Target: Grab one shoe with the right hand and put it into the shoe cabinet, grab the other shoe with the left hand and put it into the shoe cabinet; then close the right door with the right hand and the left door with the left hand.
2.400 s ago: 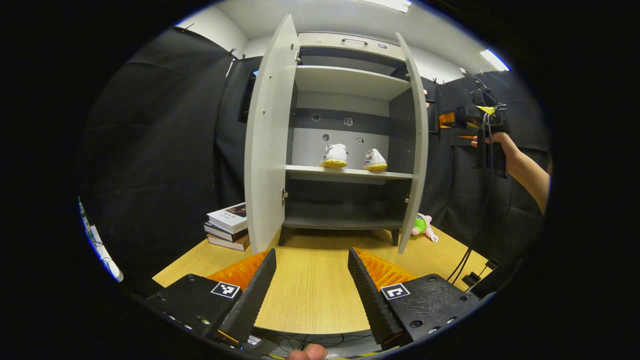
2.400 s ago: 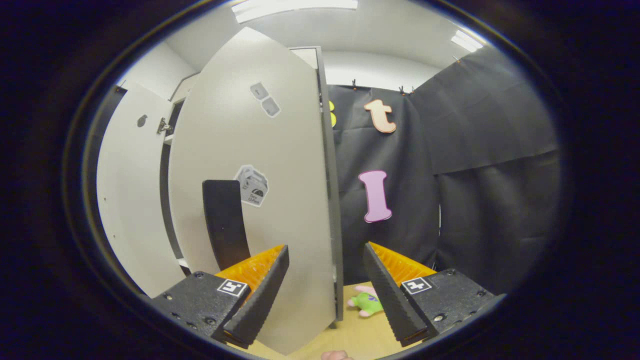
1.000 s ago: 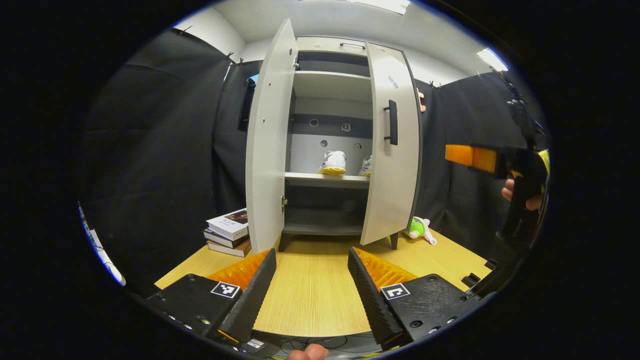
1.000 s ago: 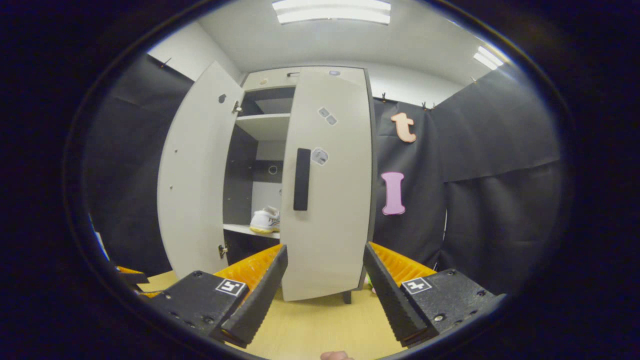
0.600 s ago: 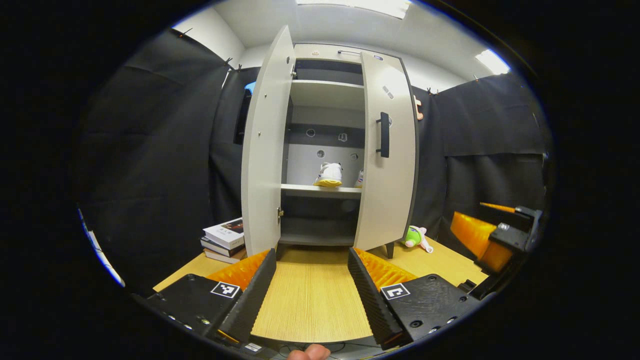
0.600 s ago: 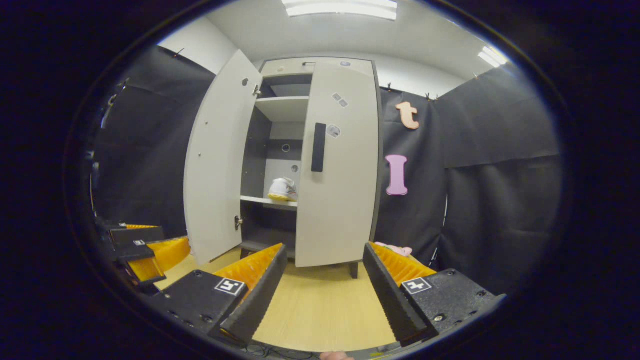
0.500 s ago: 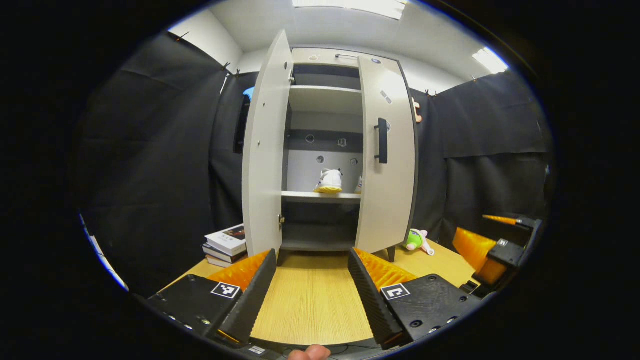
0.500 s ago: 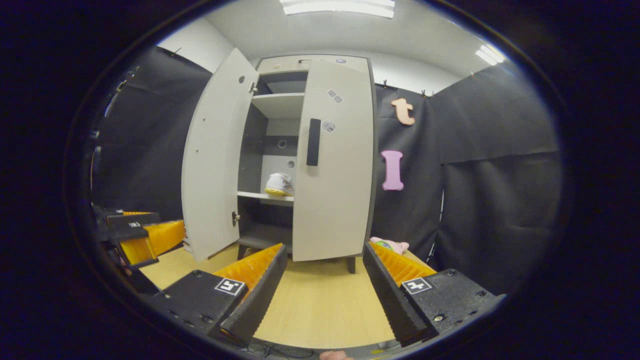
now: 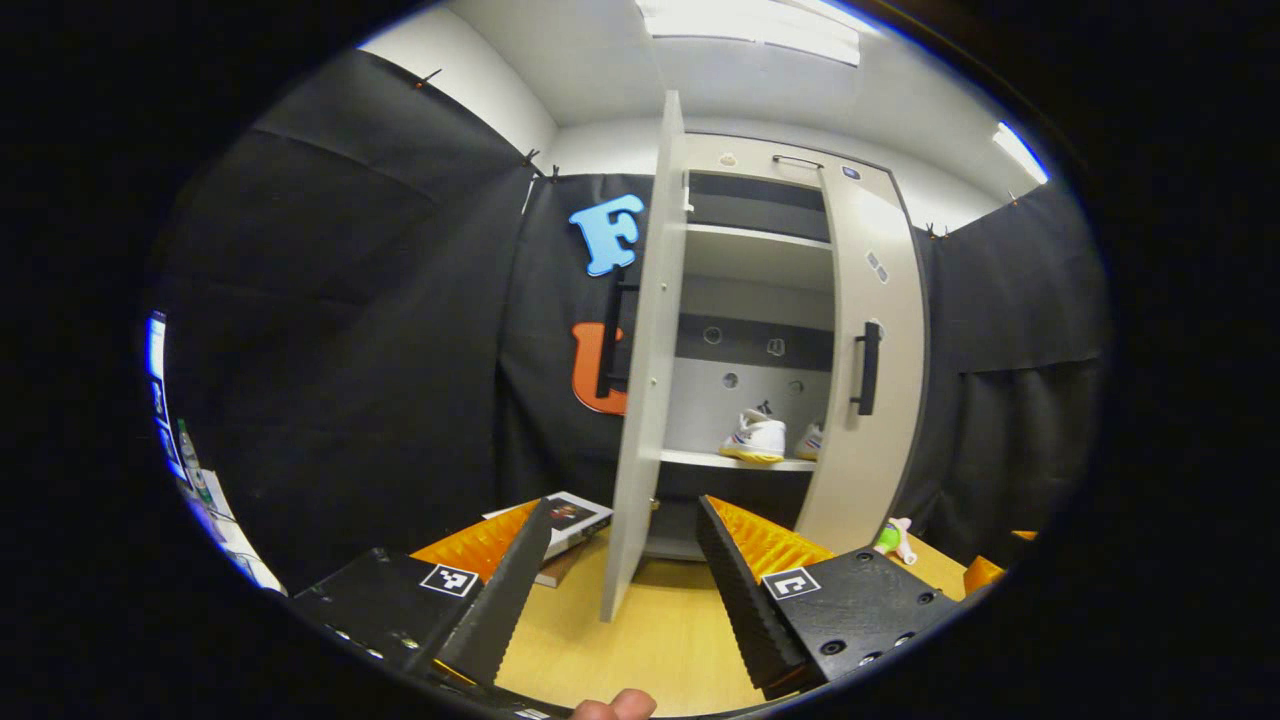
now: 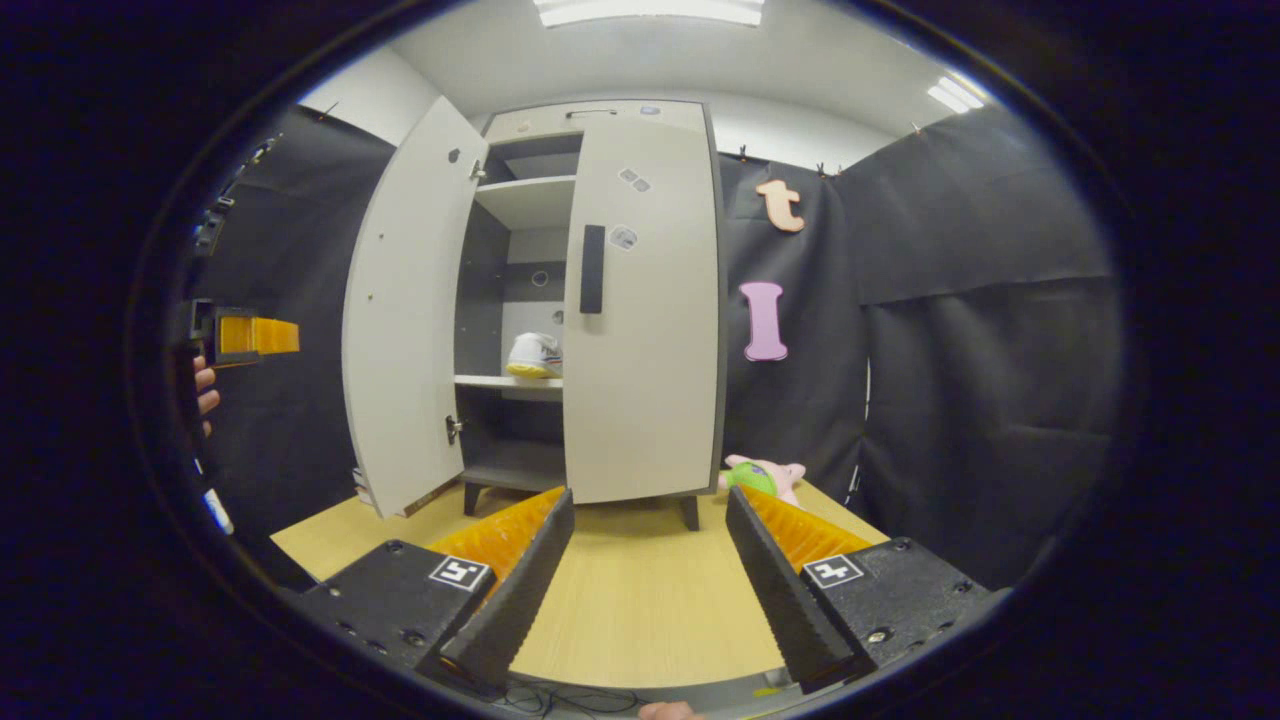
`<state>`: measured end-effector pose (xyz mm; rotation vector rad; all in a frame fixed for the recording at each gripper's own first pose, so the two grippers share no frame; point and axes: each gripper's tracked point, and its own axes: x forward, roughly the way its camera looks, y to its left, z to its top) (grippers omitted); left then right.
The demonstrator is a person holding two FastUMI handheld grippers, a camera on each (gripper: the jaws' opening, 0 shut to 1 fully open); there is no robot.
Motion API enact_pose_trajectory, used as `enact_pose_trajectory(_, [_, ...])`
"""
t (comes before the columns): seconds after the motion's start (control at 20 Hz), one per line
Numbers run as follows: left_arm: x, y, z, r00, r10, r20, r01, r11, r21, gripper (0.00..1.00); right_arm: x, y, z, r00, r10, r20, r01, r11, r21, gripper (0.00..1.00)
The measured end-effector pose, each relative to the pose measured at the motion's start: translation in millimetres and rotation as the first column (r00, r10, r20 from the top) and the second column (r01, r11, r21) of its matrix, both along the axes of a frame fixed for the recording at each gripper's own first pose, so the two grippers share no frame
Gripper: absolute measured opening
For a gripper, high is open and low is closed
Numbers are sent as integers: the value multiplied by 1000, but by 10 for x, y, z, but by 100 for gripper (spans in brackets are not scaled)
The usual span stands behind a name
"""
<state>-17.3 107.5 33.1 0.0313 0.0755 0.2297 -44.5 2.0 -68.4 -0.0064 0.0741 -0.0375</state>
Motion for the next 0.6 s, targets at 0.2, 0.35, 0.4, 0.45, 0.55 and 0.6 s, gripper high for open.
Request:
enact_pose_trajectory(0.2, [357,483,271,999,50,17,-49,998,-32,87,-11,22,-33,1000,1,-5,-1,1000,-8,99])
enact_pose_trajectory(0.35, [660,835,463,995,93,42,-90,994,-68,88,-23,1,-46,1000,-6,-12,6,1000,-7,99])
enact_pose_trajectory(0.4, [783,896,512,995,92,47,-89,994,-70,88,-11,-9,-47,1000,-11,-13,11,1000,-5,99])
enact_pose_trajectory(0.45, [892,975,503,994,101,34,-98,993,-69,88,-6,-19,-38,1000,-15,-13,14,1000,-4,99])
enact_pose_trajectory(0.55, [1085,1108,531,994,110,27,-108,993,-44,88,3,-50,-6,1000,-28,-5,28,1000,-2,95])
enact_pose_trajectory(0.6, [1161,1132,541,994,109,25,-108,994,-32,87,9,-68,7,999,-34,-1,34,999,-5,95])
